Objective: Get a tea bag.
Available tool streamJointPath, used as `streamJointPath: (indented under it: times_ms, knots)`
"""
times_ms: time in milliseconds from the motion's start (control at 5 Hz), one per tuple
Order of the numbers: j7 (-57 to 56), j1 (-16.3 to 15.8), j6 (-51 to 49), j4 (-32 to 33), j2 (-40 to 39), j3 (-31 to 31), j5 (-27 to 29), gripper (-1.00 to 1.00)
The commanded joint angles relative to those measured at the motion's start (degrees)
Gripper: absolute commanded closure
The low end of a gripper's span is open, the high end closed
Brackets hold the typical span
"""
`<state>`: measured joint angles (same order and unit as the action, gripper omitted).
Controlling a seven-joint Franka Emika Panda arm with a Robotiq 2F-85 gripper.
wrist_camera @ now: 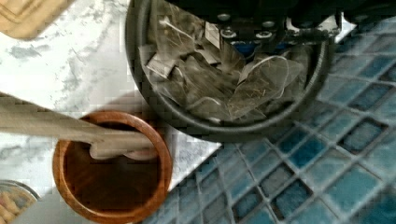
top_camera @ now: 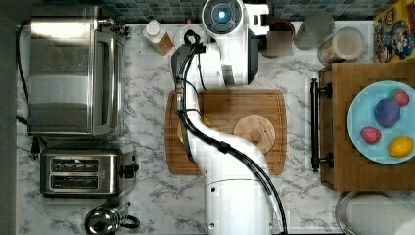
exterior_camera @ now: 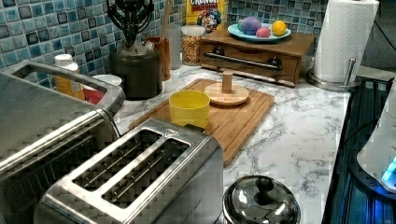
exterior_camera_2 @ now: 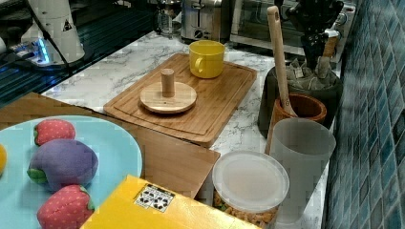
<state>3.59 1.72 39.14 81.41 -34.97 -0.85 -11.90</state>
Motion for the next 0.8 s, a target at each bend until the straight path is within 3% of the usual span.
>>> streamJointPath:
  times_ms: [200,400,600,800]
  knots:
    - [0.88,2.82,6.13,5.15,16.10,-1.95,5.79,1.00]
    - [1.05,1.49,5.03,6.35,18.06,-0.78,4.50,1.00]
    - [-4.86,2.61,-8.44,0.52,15.14,-2.77,7.42,1.00]
    - [-5.32,1.53,-10.10,7.28,17.94,-2.61,6.82,1.00]
